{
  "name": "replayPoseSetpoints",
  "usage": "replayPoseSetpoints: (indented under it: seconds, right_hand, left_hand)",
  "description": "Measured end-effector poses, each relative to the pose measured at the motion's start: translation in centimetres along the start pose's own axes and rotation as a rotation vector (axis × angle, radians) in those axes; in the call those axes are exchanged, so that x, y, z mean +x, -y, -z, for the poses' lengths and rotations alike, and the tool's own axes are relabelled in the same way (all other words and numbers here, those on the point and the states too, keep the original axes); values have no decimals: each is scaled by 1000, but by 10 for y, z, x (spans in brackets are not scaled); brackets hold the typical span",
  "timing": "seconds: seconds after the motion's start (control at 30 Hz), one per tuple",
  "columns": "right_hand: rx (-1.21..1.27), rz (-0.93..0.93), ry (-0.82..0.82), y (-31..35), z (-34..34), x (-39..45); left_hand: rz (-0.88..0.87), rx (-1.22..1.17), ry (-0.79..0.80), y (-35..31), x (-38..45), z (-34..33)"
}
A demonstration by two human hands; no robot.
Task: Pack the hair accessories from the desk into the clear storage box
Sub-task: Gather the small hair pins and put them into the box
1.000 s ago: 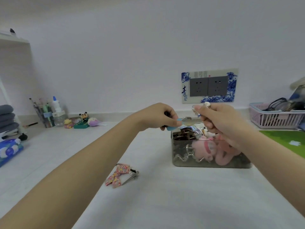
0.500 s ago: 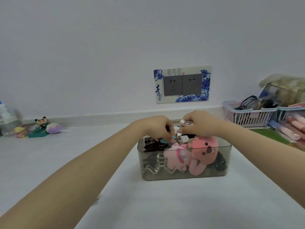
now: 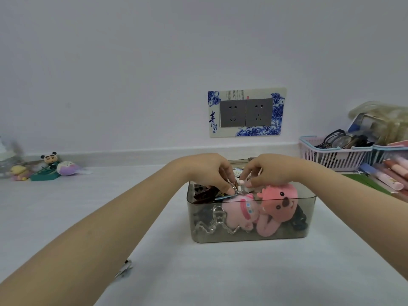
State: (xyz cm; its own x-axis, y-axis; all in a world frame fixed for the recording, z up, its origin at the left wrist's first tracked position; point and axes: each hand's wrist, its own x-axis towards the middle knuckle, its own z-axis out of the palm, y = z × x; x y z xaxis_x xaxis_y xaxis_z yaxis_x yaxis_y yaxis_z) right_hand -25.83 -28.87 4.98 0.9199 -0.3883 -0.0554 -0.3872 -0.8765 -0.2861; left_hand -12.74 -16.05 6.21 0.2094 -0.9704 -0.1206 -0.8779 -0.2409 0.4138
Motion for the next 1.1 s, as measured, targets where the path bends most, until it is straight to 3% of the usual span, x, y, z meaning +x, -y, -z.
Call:
replayPoseSetpoints:
  seconds: [0.1, 0.2, 0.4, 0.53, 0.67, 0.8, 1.1]
  right_hand:
    - [-25, -9, -42, 4, 0, -5]
    - [-20, -3, -184, 16, 0, -14]
    - [106, 163, -395, 66, -19, -46]
    - [239, 232, -431, 108, -46, -61]
    - [278, 316, -414, 145, -79, -57]
    - [254, 362, -290, 176, -113, -47]
    - [151, 417, -45, 205, -160, -16]
  left_hand:
    - [0, 48, -23, 3, -8, -1]
    - [-5, -22, -121, 2, -23, 2]
    - [-32, -100, -334, 6, -76, 2]
    - [-40, -119, -477, 23, -130, -10]
    - [28, -68, -578, 49, -179, -30]
    - [193, 11, -567, 88, -219, -51]
    - [447, 53, -314, 135, -252, -79]
